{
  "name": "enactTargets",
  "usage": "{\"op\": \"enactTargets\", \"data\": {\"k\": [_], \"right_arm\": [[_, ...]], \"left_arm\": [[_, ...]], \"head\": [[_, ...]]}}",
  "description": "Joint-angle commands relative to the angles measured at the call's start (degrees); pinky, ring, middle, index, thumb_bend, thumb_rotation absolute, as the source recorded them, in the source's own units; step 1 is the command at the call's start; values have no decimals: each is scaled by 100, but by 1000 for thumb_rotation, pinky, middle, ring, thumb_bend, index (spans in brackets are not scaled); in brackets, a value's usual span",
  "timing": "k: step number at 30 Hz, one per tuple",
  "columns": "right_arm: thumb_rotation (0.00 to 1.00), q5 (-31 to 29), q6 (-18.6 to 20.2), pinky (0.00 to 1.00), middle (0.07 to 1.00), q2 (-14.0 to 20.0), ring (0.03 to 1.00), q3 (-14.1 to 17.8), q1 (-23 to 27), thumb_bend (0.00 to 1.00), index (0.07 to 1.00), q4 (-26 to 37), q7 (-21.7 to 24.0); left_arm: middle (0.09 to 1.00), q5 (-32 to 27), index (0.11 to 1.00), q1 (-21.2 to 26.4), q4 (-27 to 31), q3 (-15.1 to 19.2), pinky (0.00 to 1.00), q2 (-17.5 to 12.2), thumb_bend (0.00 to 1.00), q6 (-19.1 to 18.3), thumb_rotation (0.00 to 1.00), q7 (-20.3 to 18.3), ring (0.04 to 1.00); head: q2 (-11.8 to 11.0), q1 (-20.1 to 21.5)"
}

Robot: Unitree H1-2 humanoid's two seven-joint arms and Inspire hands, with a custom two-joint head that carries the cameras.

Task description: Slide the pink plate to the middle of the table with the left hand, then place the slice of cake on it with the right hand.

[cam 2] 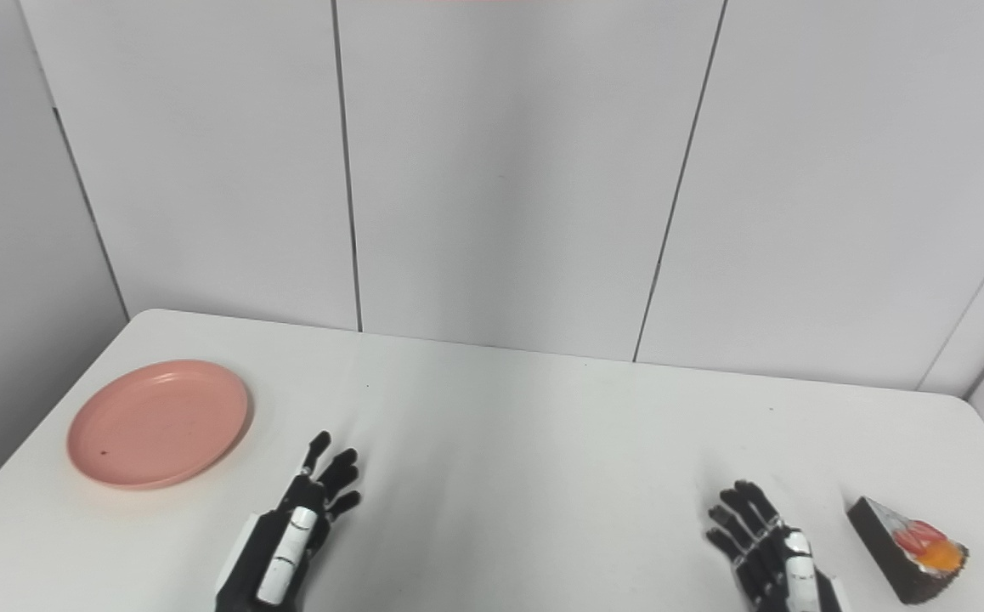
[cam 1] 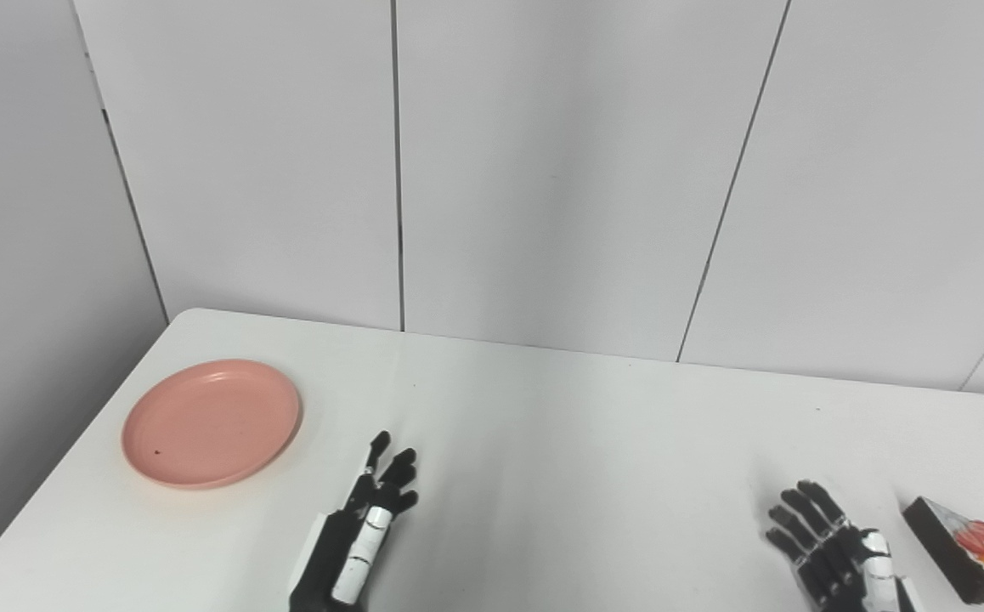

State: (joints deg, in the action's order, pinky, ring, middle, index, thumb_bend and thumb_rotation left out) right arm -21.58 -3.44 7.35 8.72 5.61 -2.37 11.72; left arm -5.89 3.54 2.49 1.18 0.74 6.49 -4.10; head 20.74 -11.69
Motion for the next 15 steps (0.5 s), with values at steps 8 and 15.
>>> {"op": "enactTargets", "data": {"k": [8, 15], "right_arm": [[917, 380, 719, 854, 875, -324, 862, -87, -336, 651, 850, 816, -672], [949, 375, 988, 863, 893, -347, 878, -96, -365, 583, 859, 1004, -776]], "left_arm": [[908, 134, 994, 448, 677, 248, 871, -293, 851, 239, 849, 114, 922], [882, 207, 944, 1087, 695, 600, 833, -552, 846, 164, 880, 392, 884]], "head": [[138, 138], [131, 137]]}}
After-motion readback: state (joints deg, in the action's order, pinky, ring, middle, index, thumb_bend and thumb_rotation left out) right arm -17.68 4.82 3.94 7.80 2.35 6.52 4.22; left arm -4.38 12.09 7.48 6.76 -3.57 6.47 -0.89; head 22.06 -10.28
